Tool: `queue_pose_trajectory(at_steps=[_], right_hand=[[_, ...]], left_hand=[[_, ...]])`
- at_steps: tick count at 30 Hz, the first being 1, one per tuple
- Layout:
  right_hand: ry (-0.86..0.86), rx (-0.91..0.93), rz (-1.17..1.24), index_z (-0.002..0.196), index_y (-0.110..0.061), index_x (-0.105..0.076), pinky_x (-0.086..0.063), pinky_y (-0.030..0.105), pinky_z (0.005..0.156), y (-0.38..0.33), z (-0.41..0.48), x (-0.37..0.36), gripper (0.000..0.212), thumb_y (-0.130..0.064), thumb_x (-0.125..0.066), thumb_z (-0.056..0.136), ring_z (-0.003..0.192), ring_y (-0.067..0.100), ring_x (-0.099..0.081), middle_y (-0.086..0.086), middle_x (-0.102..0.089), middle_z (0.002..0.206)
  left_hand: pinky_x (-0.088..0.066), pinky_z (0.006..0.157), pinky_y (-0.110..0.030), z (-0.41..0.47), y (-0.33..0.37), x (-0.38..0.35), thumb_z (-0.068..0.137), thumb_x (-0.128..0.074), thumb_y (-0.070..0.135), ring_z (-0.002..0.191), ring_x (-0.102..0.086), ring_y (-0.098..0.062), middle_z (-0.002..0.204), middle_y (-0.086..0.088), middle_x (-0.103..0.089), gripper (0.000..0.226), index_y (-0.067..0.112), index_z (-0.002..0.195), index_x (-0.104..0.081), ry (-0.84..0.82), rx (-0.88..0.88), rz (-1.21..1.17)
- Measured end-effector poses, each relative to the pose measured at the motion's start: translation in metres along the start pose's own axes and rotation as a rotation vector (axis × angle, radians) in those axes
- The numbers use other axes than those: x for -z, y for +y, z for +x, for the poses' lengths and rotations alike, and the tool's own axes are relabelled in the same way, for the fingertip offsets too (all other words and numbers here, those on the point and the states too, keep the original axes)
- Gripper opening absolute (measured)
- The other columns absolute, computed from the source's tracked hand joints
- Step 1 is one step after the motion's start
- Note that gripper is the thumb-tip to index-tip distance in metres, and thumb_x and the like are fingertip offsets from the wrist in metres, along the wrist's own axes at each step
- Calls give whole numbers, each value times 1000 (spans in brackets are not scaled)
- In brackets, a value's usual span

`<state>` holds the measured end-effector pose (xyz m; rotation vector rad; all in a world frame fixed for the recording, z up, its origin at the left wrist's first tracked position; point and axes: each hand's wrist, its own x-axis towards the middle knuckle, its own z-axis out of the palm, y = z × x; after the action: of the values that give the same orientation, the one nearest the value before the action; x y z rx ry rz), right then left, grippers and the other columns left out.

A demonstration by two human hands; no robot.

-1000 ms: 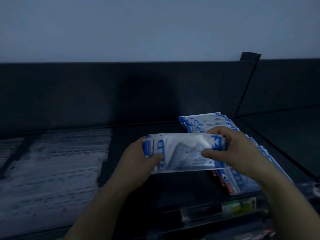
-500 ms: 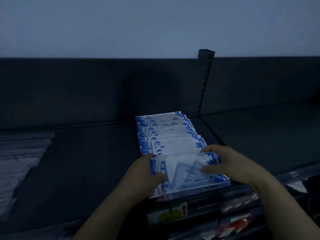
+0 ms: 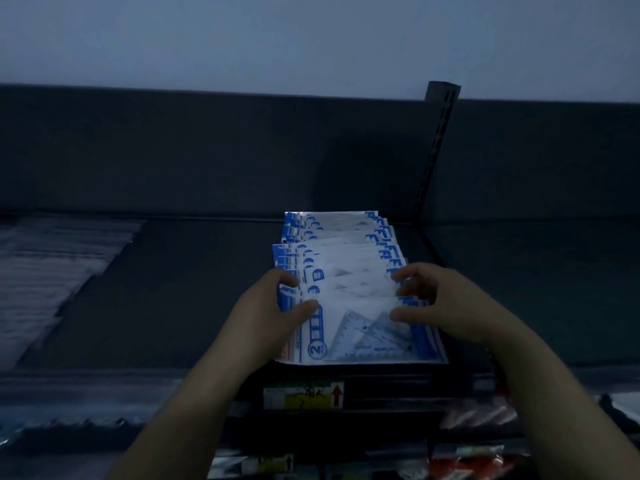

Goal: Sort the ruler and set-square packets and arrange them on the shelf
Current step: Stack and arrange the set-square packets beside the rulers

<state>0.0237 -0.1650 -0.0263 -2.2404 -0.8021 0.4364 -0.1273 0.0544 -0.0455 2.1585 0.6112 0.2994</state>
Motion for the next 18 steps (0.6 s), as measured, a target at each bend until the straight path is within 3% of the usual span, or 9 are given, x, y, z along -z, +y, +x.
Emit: queue_pose_trajectory(at_steps=[3, 6, 7, 9, 12, 14, 18], right_hand=[[79, 70, -53, 131, -41, -46, -35, 19, 98, 2, -9, -5, 64, -41, -76, 75, 124, 1, -41, -18, -41, 137], [-126, 77, -136, 142, -46, -30, -20, 19, 111, 3, -18, -12, 80, -52, -71, 74, 137, -5, -16, -28, -15, 148], [-175, 60, -141, 143, -47, -28, -20, 19, 111, 4, -20, -12, 84, -54, -71, 72, 137, -6, -15, -30, -13, 147], [-118, 48, -100, 144, -44, -28, -22, 18, 109, 1, -19, -7, 90, -53, -74, 68, 136, -4, -20, -30, -16, 144], [75, -19, 20, 147, -32, -27, -29, 20, 103, -5, -7, 0, 88, -50, -72, 74, 132, 3, -32, -19, -27, 146], [113, -69, 54, 150, -24, -22, -29, 24, 105, -9, 3, -2, 87, -48, -68, 81, 135, 11, -32, -10, -25, 152], [-17, -85, 153, 124, -31, -41, -41, 12, 84, -7, 17, -9, 42, -31, -64, 89, 101, 1, -51, -17, -48, 126]], left_hand=[[-47, 75, -28, -7, 0, -1, 83, -68, 45, 96, -56, -8, 110, 10, -56, 35, 33, 112, -51, 126, -57, 90], [-45, 76, -28, -11, 1, -3, 80, -71, 44, 95, -54, -12, 106, 9, -51, 24, 31, 94, -58, 82, -86, 213], [-43, 72, -27, -12, 2, -4, 78, -73, 44, 90, -54, -11, 104, 9, -50, 22, 30, 87, -58, 53, -69, 221], [-41, 67, -25, -7, 3, -3, 78, -73, 44, 83, -54, -9, 102, 7, -51, 25, 27, 84, -57, 65, -38, 204], [-44, 65, -25, 12, 10, 0, 82, -69, 42, 88, -56, -10, 111, 2, -54, 36, 23, 107, -51, 109, 19, 88], [-43, 62, -20, 23, 19, -3, 86, -68, 32, 87, -55, -8, 118, 2, -55, 47, 20, 126, -46, 57, 17, 16], [-39, 73, -20, 36, 30, -11, 91, -62, 22, 93, -48, -7, 123, 3, -51, 60, 16, 144, -33, -33, -4, -4]])
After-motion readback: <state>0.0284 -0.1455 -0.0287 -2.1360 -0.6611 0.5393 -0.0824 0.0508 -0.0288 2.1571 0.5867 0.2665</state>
